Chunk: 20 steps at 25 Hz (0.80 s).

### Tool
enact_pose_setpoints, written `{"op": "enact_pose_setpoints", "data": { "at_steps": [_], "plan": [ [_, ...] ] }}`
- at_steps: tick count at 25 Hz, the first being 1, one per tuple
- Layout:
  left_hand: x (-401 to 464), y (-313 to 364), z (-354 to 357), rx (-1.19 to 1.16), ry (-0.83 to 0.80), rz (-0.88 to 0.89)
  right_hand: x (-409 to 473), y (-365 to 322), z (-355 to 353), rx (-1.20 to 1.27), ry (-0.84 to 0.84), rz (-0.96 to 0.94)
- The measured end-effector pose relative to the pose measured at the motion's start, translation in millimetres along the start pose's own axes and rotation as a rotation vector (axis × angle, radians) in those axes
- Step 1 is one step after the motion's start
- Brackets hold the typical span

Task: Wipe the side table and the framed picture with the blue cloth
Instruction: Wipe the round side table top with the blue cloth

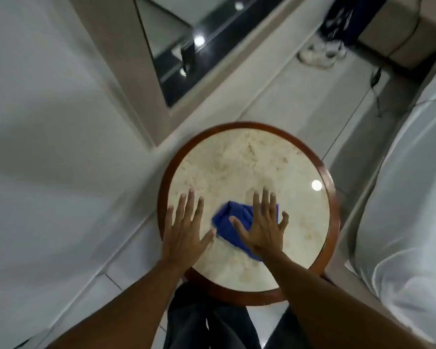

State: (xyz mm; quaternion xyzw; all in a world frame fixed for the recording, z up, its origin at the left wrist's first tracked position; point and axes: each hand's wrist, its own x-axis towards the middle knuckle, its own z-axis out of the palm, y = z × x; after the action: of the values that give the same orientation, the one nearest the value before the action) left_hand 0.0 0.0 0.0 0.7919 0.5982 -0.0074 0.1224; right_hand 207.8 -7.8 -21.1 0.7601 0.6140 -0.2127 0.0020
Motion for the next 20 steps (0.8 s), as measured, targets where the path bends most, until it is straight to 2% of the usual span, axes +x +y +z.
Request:
{"op": "enact_pose_setpoints", "data": {
  "at_steps": [3, 4, 6, 10, 13, 17, 20],
  "plan": [
    [11, 8, 67, 0.012, -0.070, -0.073, 13, -13, 64, 0.166, 0.096, 0.513],
    [14, 7, 81, 0.036, -0.083, -0.075, 15, -22, 76, 0.228, 0.110, 0.611],
    [18, 6, 104, 0.060, -0.097, -0.046, 18, -36, 97, 0.287, 0.152, 0.690],
    [30, -6, 125, 0.073, -0.079, 0.035, 28, -34, 119, 0.222, 0.220, 0.677],
    [30, -6, 123, 0.069, -0.066, 0.064, 27, -33, 122, 0.168, 0.233, 0.549],
    [26, -10, 100, 0.105, -0.070, 0.076, 30, -24, 117, 0.144, 0.160, 0.425],
    [22, -18, 58, 0.162, -0.039, 0.088, 20, -30, 93, 0.267, 0.184, 0.315]
  ]
}}
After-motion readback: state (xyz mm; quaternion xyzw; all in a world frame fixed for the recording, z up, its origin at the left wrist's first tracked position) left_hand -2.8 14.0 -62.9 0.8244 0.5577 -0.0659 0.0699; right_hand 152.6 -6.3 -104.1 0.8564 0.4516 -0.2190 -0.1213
